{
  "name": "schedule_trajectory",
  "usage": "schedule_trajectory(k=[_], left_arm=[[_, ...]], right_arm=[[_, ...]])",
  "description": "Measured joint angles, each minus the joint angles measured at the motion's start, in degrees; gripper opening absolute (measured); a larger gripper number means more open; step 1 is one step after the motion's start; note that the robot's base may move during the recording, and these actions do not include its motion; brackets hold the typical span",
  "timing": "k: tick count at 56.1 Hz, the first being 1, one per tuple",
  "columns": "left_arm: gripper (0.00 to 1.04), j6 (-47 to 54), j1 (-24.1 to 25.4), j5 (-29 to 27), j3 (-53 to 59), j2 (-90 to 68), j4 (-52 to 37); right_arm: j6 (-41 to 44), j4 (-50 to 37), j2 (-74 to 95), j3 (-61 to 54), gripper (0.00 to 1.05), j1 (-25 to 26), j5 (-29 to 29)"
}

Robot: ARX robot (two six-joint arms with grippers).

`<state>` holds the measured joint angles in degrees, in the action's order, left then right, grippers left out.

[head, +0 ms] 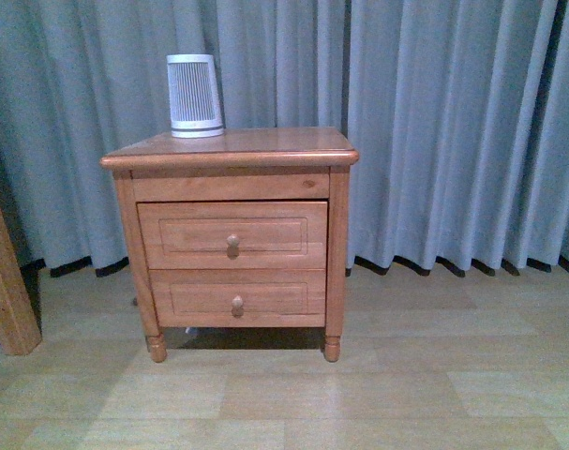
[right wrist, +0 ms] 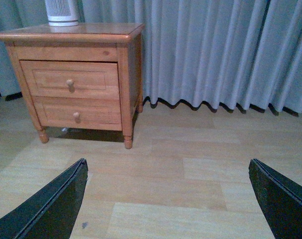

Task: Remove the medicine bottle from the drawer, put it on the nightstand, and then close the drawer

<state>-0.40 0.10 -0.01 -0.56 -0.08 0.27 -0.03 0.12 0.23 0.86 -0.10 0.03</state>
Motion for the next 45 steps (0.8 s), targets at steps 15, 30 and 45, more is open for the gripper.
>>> schedule_trajectory(k=[15, 30, 45], left_arm=[[0.98, 0.0, 0.0, 0.0, 0.0, 0.0, 0.0], [0.98, 0.0, 0.0, 0.0, 0.0, 0.0, 0.0], [0.98, 0.0, 0.0, 0.0, 0.0, 0.0, 0.0]], right_arm=[[0.0, 0.0, 0.0, 0.0, 0.98, 0.0, 0.0], [0.0, 0.0, 0.0, 0.0, 0.98, 0.0, 0.0], [0.0, 0.0, 0.0, 0.0, 0.98, 0.0, 0.0]])
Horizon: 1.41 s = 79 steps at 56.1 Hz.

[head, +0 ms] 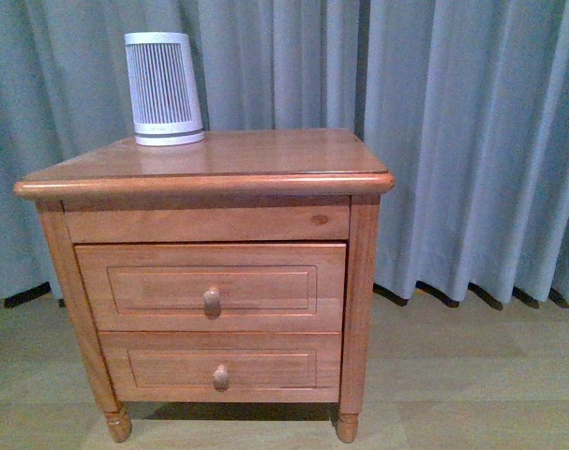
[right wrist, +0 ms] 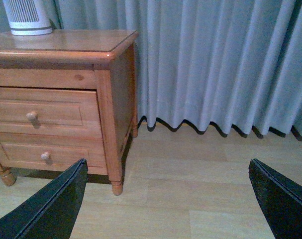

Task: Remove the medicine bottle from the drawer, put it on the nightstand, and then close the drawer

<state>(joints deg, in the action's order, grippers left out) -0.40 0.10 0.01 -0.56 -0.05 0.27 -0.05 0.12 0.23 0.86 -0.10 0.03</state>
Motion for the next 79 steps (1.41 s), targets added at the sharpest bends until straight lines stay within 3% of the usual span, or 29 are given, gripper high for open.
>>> schedule_trajectory(k=[8, 12, 18, 29, 44, 58, 79], left_arm=[[0.98, 0.0, 0.0, 0.0, 0.0, 0.0, 0.0], [0.98, -5.2, 2.0, 12.0, -5.0, -10.3, 4.9], [0.98, -7.9, 0.1, 14.6, -15.1, -29.6, -5.6], [0.98, -7.2, -5.7, 8.6, -34.6, -58.8, -23.2], [0.98, -6.3, -13.3, 2.2, -46.3, -87.3, -36.7], [0.98, -3.8, -15.1, -2.1, -55.7, -113.8, -38.5], [0.98, -5.4, -14.0, -2.7, -69.4, -127.7, -36.5]], right_arm=[[0.0, 0.0, 0.0, 0.0, 0.98, 0.0, 0.0], [0.0, 0.0, 0.0, 0.0, 0.98, 0.0, 0.0], [0.0, 0.0, 0.0, 0.0, 0.98, 0.0, 0.0], [0.0, 0.0, 0.0, 0.0, 0.98, 0.0, 0.0], [0.0, 0.0, 0.0, 0.0, 0.98, 0.0, 0.0], [0.0, 0.0, 0.0, 0.0, 0.98, 0.0, 0.0], [0.0, 0.0, 0.0, 0.0, 0.98, 0.0, 0.0]])
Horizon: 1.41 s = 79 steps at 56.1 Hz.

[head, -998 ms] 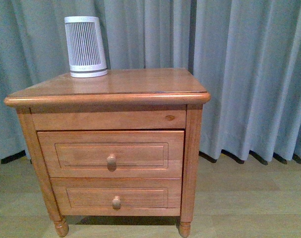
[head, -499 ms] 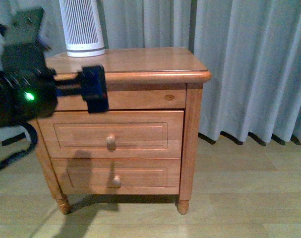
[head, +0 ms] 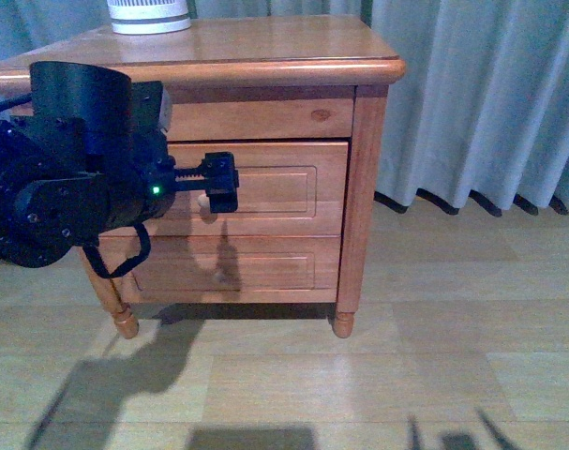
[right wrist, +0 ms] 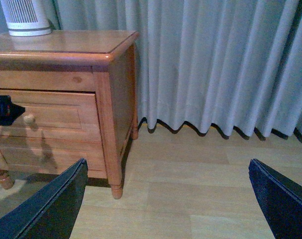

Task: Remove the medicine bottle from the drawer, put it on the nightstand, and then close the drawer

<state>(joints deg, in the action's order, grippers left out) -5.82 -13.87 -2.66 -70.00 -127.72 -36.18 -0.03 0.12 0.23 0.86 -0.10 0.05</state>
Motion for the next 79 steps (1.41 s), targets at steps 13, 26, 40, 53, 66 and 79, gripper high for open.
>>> schedule_trajectory(k=[13, 26, 40, 53, 66, 79], left_arm=[[0.98, 0.0, -0.5, -0.4, -4.5, -4.2, 0.8], [0.98, 0.0, -2.1, -0.9, -6.9, -6.6, 0.8], [0.98, 0.0, -2.5, -2.1, -10.5, -9.7, 0.8], [0.98, 0.0, -2.0, -3.0, -12.7, -12.0, 0.7], [0.98, 0.0, -1.4, -3.0, -13.0, -13.8, 0.1], [0.98, 0.0, -1.3, -3.0, -13.0, -14.2, -1.2]], right_arm=[[0.0, 0.0, 0.0, 0.0, 0.98, 0.0, 0.0], [0.0, 0.0, 0.0, 0.0, 0.98, 0.0, 0.0], [0.0, 0.0, 0.0, 0.0, 0.98, 0.0, 0.0], [0.0, 0.0, 0.0, 0.0, 0.98, 0.0, 0.0], [0.0, 0.0, 0.0, 0.0, 0.98, 0.0, 0.0], [0.0, 0.0, 0.0, 0.0, 0.98, 0.0, 0.0]])
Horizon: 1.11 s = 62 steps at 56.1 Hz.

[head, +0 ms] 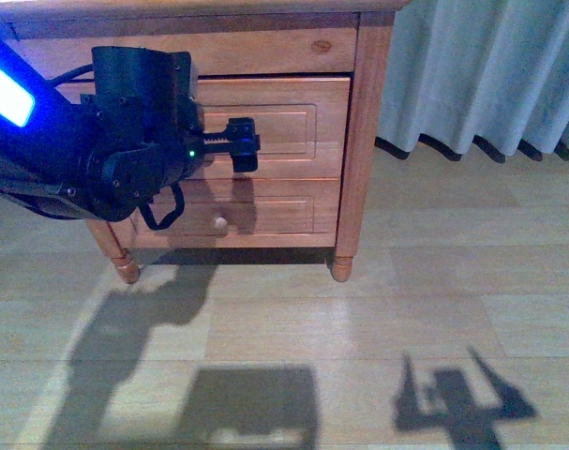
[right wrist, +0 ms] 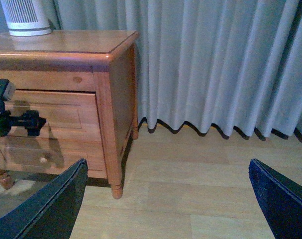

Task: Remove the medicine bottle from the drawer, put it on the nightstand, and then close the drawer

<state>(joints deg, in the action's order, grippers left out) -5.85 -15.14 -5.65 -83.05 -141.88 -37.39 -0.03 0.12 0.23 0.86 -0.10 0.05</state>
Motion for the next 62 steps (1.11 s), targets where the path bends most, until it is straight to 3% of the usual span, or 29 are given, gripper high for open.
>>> schedule_trajectory(k=[7, 28, 42, 62], left_arm=[[0.92, 0.0, 0.0, -0.1, -0.2, 0.0, -0.3], [0.29, 0.3, -0.1, -1.1, -0.6, -0.3, -1.7], [0.25, 0.4, -0.9, -1.8, 6.2, 1.7, -6.8], [0.25, -3.3, -4.1, -3.8, 33.5, 13.0, -20.8]], right_arm=[[0.0, 0.0, 0.0, 0.0, 0.98, 0.0, 0.0], [0.0, 0.0, 0.0, 0.0, 0.98, 0.0, 0.0], [0.0, 0.0, 0.0, 0.0, 0.98, 0.0, 0.0], [0.0, 0.0, 0.0, 0.0, 0.98, 0.0, 0.0]])
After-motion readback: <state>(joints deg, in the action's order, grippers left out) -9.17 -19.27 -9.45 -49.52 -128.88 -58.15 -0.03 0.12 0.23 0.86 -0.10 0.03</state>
